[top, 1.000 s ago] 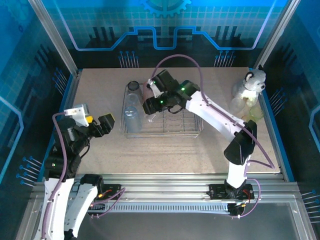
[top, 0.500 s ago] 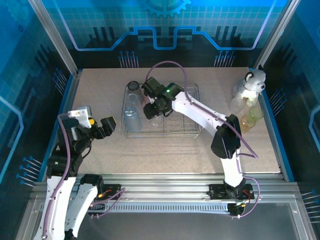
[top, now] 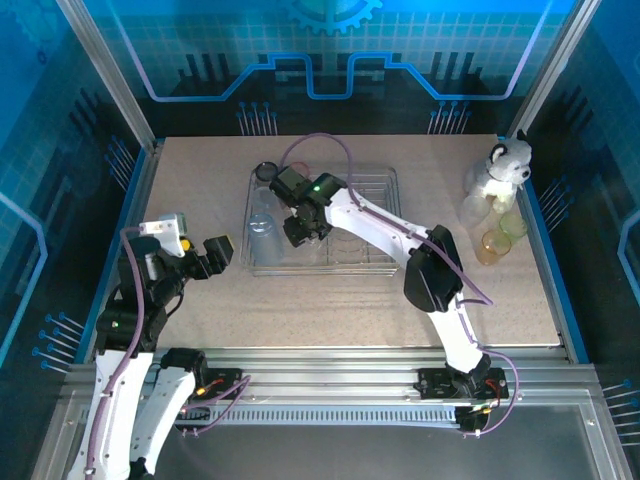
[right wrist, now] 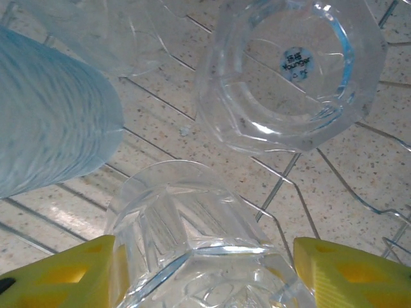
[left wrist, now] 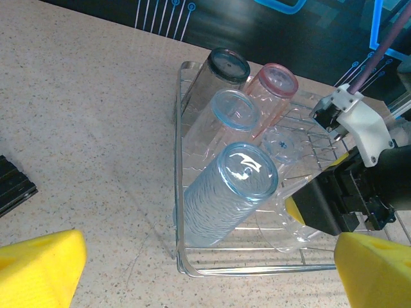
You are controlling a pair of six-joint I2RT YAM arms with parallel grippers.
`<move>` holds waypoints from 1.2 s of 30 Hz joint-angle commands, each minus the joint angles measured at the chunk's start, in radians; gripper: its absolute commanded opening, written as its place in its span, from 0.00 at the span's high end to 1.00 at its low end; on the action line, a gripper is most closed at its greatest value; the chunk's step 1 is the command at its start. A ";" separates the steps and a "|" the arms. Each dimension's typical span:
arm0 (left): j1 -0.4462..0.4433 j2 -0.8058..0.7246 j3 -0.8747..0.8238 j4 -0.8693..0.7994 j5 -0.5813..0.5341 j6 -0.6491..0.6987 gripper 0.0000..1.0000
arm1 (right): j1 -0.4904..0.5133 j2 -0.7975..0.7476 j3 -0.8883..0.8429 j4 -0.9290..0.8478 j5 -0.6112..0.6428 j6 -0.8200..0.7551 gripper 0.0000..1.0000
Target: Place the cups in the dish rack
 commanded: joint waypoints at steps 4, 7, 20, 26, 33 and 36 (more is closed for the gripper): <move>-0.001 0.004 -0.006 0.019 0.009 0.029 0.01 | 0.034 0.050 0.031 -0.014 0.078 -0.028 0.68; -0.001 0.004 -0.004 0.016 0.009 0.030 0.01 | 0.044 0.068 0.024 0.002 0.086 -0.034 0.65; -0.002 0.019 0.015 0.019 0.009 0.039 0.01 | 0.049 0.094 0.044 -0.044 0.019 -0.079 0.28; -0.001 0.037 0.023 0.030 0.021 0.025 0.01 | 0.045 0.067 0.045 -0.049 0.001 -0.081 0.16; -0.001 0.048 0.047 0.026 0.029 0.020 0.01 | 0.037 0.024 0.044 -0.046 -0.026 -0.079 0.13; -0.001 0.052 0.053 0.024 0.030 0.014 0.01 | 0.035 -0.001 0.039 -0.040 -0.044 -0.080 0.12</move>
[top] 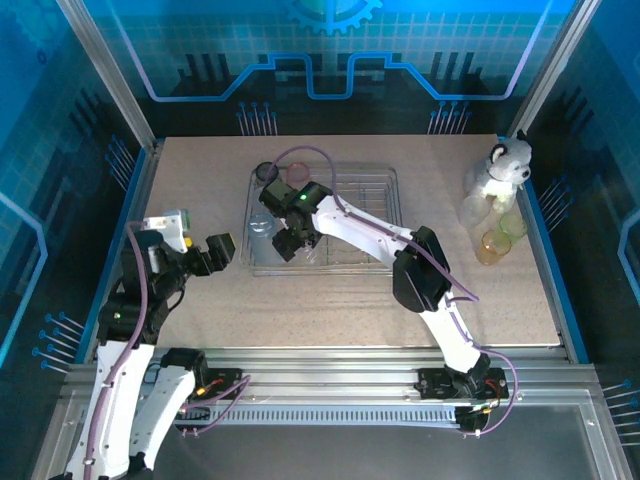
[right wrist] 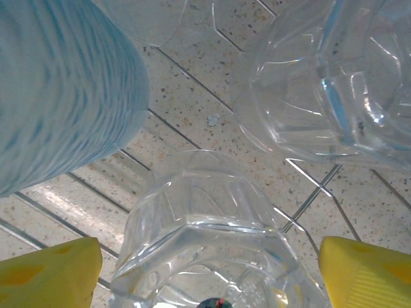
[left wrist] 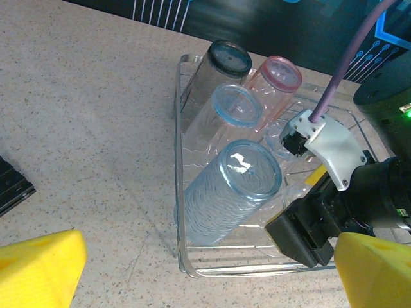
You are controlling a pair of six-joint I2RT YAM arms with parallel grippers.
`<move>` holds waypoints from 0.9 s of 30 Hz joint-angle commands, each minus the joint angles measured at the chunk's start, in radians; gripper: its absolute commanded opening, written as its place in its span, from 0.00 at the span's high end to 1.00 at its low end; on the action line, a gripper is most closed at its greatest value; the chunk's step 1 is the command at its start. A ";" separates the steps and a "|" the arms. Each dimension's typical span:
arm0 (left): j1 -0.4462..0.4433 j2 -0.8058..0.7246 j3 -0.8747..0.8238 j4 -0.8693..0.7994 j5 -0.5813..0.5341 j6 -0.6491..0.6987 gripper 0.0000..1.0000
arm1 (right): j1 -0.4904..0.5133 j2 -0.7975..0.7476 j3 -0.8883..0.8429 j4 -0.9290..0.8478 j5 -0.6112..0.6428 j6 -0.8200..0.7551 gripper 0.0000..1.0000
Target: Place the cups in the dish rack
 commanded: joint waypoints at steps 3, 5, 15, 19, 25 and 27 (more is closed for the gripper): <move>-0.001 0.005 0.041 0.020 0.024 -0.014 0.01 | -0.009 -0.097 -0.006 -0.012 -0.040 -0.001 0.12; -0.001 0.007 0.044 0.022 0.027 -0.022 0.01 | -0.014 -0.117 -0.015 0.000 -0.056 -0.003 0.13; -0.001 0.053 0.081 0.040 0.065 -0.075 0.01 | -0.043 -0.239 -0.054 0.030 -0.104 -0.012 0.13; -0.001 0.070 0.090 0.047 0.059 -0.109 0.01 | -0.069 -0.321 -0.100 0.050 -0.116 -0.007 0.13; -0.001 0.079 0.077 0.072 0.060 -0.141 0.01 | -0.134 -0.467 -0.231 0.046 -0.072 -0.018 0.13; -0.001 0.085 0.074 0.077 0.067 -0.147 0.01 | -0.169 -0.532 -0.295 0.054 -0.064 -0.016 0.13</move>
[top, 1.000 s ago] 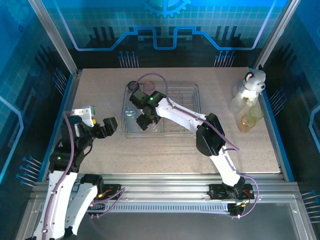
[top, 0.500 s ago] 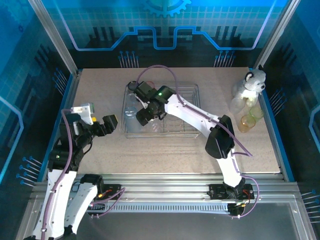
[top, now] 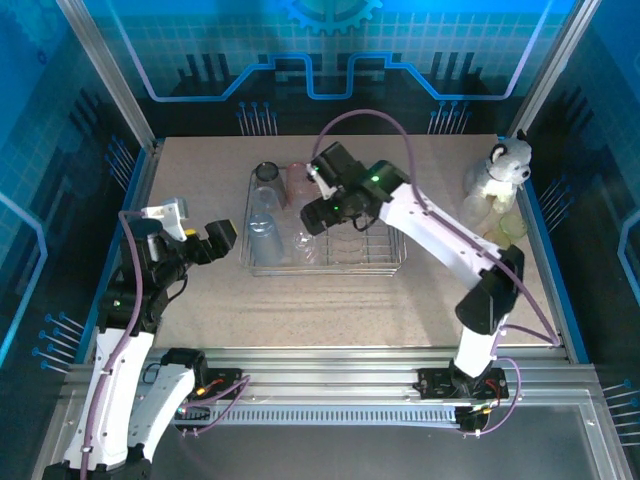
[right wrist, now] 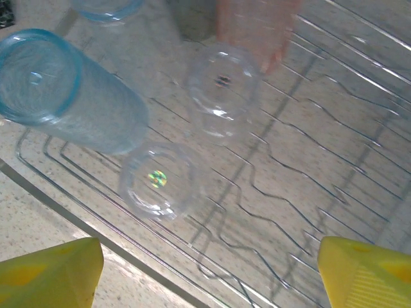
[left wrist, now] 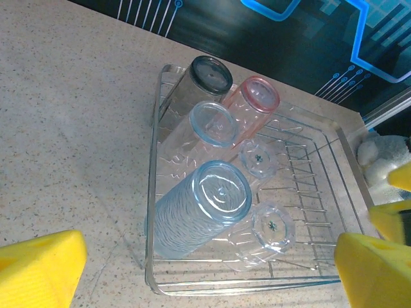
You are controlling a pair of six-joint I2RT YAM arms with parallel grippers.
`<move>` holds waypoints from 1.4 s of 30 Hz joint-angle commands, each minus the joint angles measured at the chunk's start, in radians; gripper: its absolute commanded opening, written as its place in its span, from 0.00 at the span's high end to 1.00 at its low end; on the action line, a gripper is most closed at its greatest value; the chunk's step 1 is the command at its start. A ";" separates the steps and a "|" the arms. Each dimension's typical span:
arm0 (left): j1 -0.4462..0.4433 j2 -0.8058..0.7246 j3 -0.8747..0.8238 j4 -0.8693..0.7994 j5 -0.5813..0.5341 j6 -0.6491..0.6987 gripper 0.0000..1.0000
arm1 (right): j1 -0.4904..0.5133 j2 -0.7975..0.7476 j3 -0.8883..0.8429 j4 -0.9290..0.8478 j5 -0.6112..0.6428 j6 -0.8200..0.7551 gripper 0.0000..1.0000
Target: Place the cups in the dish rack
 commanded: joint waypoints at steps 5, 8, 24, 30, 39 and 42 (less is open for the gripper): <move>-0.001 0.019 0.012 0.052 0.030 -0.051 0.01 | -0.182 -0.243 -0.231 0.021 0.016 -0.005 0.14; -0.001 0.019 0.005 0.077 0.031 -0.055 0.01 | -0.296 -0.322 -0.337 0.044 0.009 -0.014 0.14; -0.003 0.035 -0.015 0.104 0.074 -0.065 0.01 | -0.700 -0.267 -0.509 0.157 0.089 -0.031 0.18; -0.003 0.034 -0.021 0.108 0.068 -0.066 0.01 | -0.773 -0.172 -0.487 0.222 0.114 -0.066 0.21; -0.003 0.050 -0.023 0.130 0.063 -0.083 0.01 | -0.802 -0.007 -0.394 0.260 0.164 -0.129 0.25; -0.003 0.057 -0.023 0.133 0.060 -0.079 0.01 | -0.815 0.032 -0.369 0.274 0.162 -0.145 0.28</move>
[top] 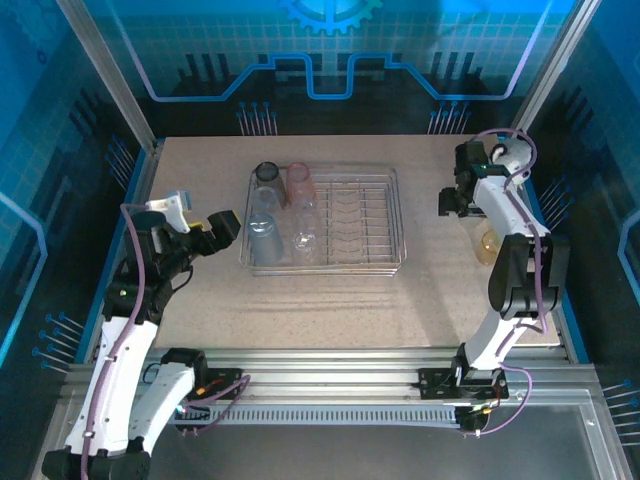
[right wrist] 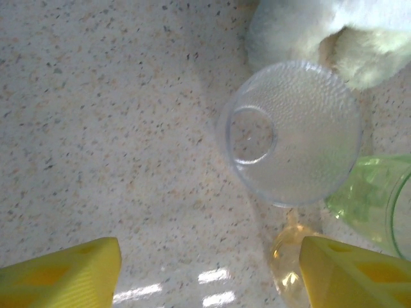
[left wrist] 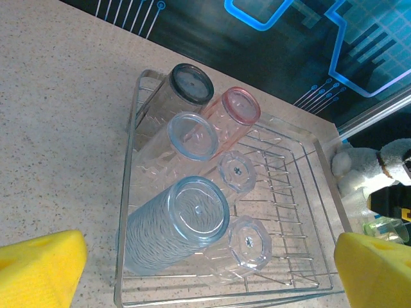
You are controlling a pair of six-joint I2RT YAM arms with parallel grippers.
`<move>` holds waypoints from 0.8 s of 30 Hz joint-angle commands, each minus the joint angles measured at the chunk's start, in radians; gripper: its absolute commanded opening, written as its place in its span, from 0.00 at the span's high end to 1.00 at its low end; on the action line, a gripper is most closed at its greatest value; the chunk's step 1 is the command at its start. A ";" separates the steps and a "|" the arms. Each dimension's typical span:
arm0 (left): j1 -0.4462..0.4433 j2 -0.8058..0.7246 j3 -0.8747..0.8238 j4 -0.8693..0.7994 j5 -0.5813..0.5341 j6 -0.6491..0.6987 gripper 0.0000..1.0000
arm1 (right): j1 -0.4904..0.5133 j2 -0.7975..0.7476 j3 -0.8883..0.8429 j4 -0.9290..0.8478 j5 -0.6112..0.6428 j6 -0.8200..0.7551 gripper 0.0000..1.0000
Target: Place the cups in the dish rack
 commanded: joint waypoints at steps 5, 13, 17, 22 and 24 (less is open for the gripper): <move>-0.003 0.031 -0.004 0.047 0.010 -0.015 0.01 | -0.034 0.086 0.068 0.046 0.027 -0.055 0.32; -0.003 0.071 0.005 0.069 0.020 -0.026 0.01 | -0.054 0.160 0.077 0.088 0.009 -0.071 0.41; -0.003 0.081 0.009 0.070 0.017 -0.028 0.01 | -0.054 0.193 0.086 0.104 0.009 -0.082 0.47; -0.003 0.086 0.009 0.071 0.018 -0.035 0.01 | -0.054 0.233 0.096 0.112 0.029 -0.098 0.59; -0.004 0.090 0.008 0.072 0.018 -0.040 0.01 | -0.054 0.237 0.088 0.125 0.028 -0.099 0.67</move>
